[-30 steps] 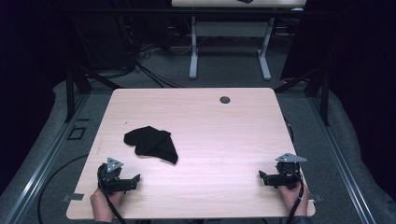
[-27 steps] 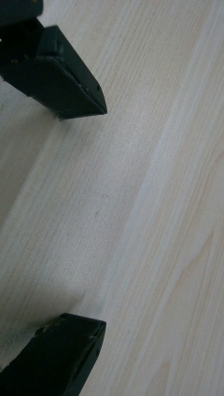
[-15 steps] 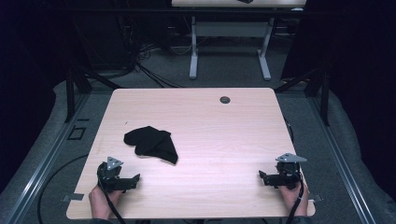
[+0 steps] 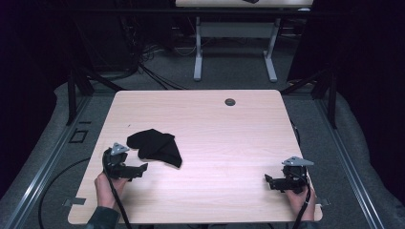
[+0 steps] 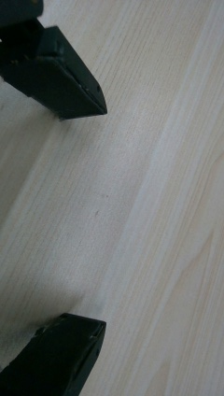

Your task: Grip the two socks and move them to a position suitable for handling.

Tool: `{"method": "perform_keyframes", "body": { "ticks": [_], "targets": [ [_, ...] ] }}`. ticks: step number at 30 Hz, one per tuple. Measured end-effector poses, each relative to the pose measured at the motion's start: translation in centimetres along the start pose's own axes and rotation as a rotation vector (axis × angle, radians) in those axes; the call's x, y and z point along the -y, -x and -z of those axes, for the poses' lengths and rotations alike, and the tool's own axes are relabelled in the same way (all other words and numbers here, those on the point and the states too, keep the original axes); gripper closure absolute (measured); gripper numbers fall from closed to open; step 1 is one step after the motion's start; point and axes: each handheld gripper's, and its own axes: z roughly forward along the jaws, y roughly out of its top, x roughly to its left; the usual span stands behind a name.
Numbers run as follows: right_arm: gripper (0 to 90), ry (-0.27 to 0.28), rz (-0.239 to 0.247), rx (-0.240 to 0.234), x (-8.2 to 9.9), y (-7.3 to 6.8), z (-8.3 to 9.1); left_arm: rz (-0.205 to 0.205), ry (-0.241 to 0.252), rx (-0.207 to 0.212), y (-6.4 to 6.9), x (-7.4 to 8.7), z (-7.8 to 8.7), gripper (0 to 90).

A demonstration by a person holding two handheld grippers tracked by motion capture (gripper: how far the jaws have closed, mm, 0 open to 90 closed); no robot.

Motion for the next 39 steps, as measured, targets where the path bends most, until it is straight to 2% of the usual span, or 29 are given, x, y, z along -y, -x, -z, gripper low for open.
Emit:
{"method": "perform_keyframes", "body": {
  "ticks": [1,2,3,4,8,10,12,13,16,17,18,20,23,28,29,30,34,38,39],
  "targets": [
    [0.0,0.0,0.0,0.0,0.0,0.0,0.0,0.0,0.0,0.0,0.0,0.0,0.0,0.0],
    [0.0,0.0,0.0,0.0,0.0,0.0,0.0,-0.008,0.005,0.01,0.2,-1.0,-0.3,0.1],
    [0.0,0.0,0.0,0.0,0.0,0.0,0.0,-0.008,0.005,0.01,0.2,-1.0,-0.3,0.2],
    [0.0,0.0,0.0,-0.001,0.0,0.0,0.0,-0.02,0.004,0.017,0.4,-2.1,-0.6,0.2],
    [0.0,0.0,0.001,-0.001,0.0,0.0,0.0,-0.032,0.003,0.034,0.8,-3.6,-1.4,1.2],
    [0.0,0.001,0.0,-0.001,0.0,0.0,0.0,-0.044,0.001,0.052,1.2,-4.6,-2.3,3.7],
    [0.0,0.0,0.001,-0.001,0.0,0.0,0.0,-0.04,0.0,0.059,1.3,-4.9,-2.8,7.0],
    [0.0,0.0,0.001,-0.001,0.0,0.0,0.0,-0.041,-0.011,0.072,1.5,-5.2,-3.2,7.0],
    [0.0,0.0,0.001,-0.001,0.0,0.0,0.0,-0.052,-0.052,0.093,2.0,-5.9,-5.1,14.8],
    [0.0,0.0,0.001,-0.001,0.0,0.0,0.0,-0.052,-0.052,0.093,2.0,-5.9,-5.1,15.6],
    [0.0,0.0,0.001,-0.001,0.0,0.0,0.0,-0.064,-0.077,0.089,2.2,-5.9,-6.0,17.6],
    [0.0,0.001,0.001,-0.001,0.0,0.0,0.0,-0.062,-0.106,0.102,2.2,-5.9,-6.8,21.0],
    [0.0,0.002,0.001,-0.001,0.0,0.0,0.0,-0.067,-0.13,0.109,2.4,-5.7,-7.4,26.4],
    [0.0,0.001,0.001,-0.001,0.0,0.0,0.0,-0.078,-0.154,0.083,2.8,-5.6,-8.0,40.2],
    [0.0,0.002,0.001,-0.001,0.0,0.0,0.0,-0.084,-0.165,0.07,2.9,-5.6,-8.1,40.2],
    [0.0,0.002,0.001,-0.001,0.0,0.0,0.0,-0.101,-0.177,0.06,2.9,-5.6,-8.2,47.8],
    [0.1,0.002,0.001,0.0,0.0,0.0,0.0,-0.109,-0.175,0.018,3.1,-5.4,-8.4,61.3],
    [0.1,0.0,0.002,0.0,0.0,0.0,0.0,-0.114,-0.162,0.01,3.1,-5.3,-8.3,75.7],
    [0.1,0.001,0.001,0.0,0.0,0.0,0.0,-0.121,-0.162,-0.003,3.2,-5.3,-8.2,77.9]
  ]
}}
